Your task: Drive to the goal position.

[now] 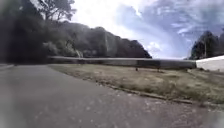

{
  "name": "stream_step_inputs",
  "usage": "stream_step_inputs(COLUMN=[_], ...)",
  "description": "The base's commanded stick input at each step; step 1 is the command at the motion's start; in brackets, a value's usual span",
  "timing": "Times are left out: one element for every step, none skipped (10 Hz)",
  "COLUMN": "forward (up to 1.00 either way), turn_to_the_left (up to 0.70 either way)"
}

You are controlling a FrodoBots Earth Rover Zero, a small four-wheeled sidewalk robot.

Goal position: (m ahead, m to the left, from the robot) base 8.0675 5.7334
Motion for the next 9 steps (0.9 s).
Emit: stream_step_inputs(forward=[0.00, 0.00, 0.00, 0.00, 0.00, 0.00, 0.00, 0.00, 0.00], turn_to_the_left=[0.45, 0.45, 0.45, 0.45, 0.45, 0.45, 0.45, 0.45, 0.45])
